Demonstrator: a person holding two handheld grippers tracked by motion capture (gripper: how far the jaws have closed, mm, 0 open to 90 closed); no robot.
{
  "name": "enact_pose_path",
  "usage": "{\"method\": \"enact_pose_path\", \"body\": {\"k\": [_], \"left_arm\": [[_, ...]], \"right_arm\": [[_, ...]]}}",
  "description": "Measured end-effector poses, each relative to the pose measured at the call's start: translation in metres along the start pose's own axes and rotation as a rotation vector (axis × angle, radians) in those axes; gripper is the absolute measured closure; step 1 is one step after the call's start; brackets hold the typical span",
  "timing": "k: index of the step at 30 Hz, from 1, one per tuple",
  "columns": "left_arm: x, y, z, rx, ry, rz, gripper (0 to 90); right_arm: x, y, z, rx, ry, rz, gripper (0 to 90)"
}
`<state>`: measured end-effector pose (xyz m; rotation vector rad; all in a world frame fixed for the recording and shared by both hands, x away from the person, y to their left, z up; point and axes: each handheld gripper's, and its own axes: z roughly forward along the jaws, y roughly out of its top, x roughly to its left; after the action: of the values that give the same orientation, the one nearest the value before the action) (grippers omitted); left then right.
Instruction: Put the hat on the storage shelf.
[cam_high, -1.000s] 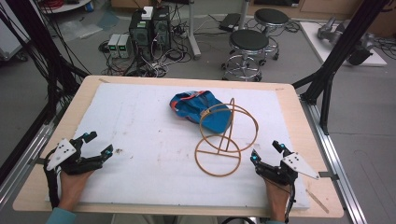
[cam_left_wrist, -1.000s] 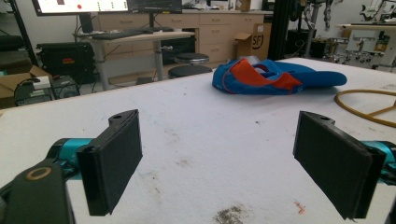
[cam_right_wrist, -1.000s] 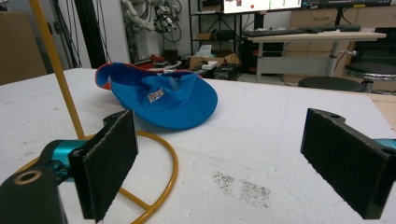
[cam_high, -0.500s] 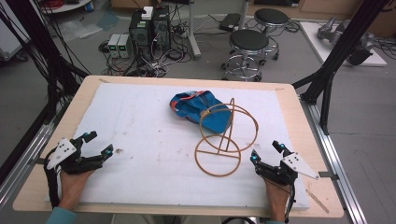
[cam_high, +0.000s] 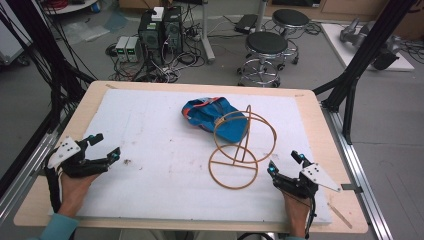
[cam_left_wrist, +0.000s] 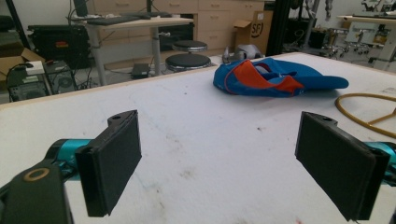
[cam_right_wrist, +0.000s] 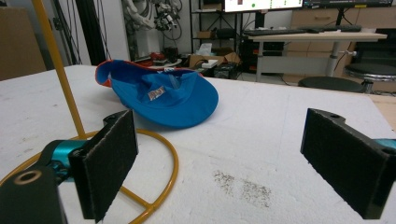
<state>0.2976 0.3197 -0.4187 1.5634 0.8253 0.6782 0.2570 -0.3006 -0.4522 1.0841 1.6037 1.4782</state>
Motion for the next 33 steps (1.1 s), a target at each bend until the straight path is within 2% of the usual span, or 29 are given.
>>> {"method": "enact_pose_path", "body": {"k": [3,4,5,6,7,9,10,11,14,15,16,17,21,22,23,25,26,30,31,33], "left_arm": [[0.003,0.016,0.007,0.017,-0.006,0.003,14.8],[0.003,0.016,0.007,0.017,-0.006,0.003,14.8],[0.005,0.026,0.013,0.036,-0.015,0.012,14.7],[0.005,0.026,0.013,0.036,-0.015,0.012,14.7],[0.006,0.036,0.021,0.046,-0.023,0.01,14.8],[0.007,0.046,0.029,0.062,-0.034,0.008,14.7],[0.007,0.046,0.029,0.062,-0.034,0.008,14.7],[0.007,0.055,0.038,0.077,-0.043,0.016,14.7],[0.006,0.064,0.047,0.085,-0.054,0.016,14.7],[0.005,0.073,0.055,0.089,-0.064,0.028,14.7],[0.005,0.073,0.055,0.089,-0.064,0.028,14.8],[0.004,0.081,0.064,0.099,-0.075,0.036,14.7],[0.002,0.093,0.077,0.114,-0.089,0.042,14.7],[0.0,0.101,0.086,0.124,-0.095,0.056,14.7],[0.0,0.101,0.086,0.124,-0.095,0.056,14.7],[-0.003,0.11,0.1,0.138,-0.112,0.056,14.8],[-0.003,0.11,0.1,0.138,-0.112,0.056,14.7],[-0.009,0.116,0.12,0.155,-0.134,0.057,14.8],[-0.012,0.118,0.129,0.176,-0.143,0.06,14.8],[-0.014,0.119,0.133,0.184,-0.149,0.06,14.8]], "right_arm": [[0.0,0.0,0.0,0.0,-0.002,-0.001,10.0],[0.0,0.0,0.0,0.001,-0.003,0.0,10.0],[0.0,0.0,0.0,-0.001,-0.002,-0.002,10.0],[0.0,0.0,0.0,0.0,-0.002,0.0,10.0],[0.0,0.0,0.0,0.001,-0.003,0.0,10.0],[0.0,0.0,0.0,0.002,-0.002,0.001,10.0],[0.0,0.0,0.0,0.002,-0.003,0.001,10.0],[0.0,0.0,0.0,0.003,-0.003,0.001,10.0],[-0.001,0.0,0.001,0.001,-0.001,-0.001,10.0],[0.0,0.0,0.001,0.001,-0.001,-0.002,10.0],[0.0,0.0,0.001,0.001,-0.002,-0.001,10.0],[0.0,0.0,0.001,0.002,-0.001,-0.001,10.0],[0.0,0.0,0.0,0.003,-0.001,0.002,10.0],[-0.001,0.0,0.001,0.002,-0.001,-0.001,10.0],[-0.001,0.0,0.001,0.002,-0.001,-0.002,10.0],[0.0,0.0,0.001,0.0,-0.001,-0.003,10.0],[0.0,0.0,0.001,0.0,-0.001,-0.003,10.0],[0.0,0.0,0.001,0.0,-0.001,-0.004,10.0],[0.0,0.0,0.0,0.0,-0.003,-0.004,10.0],[0.0,0.0,0.0,-0.001,-0.001,-0.004,10.0]]}}
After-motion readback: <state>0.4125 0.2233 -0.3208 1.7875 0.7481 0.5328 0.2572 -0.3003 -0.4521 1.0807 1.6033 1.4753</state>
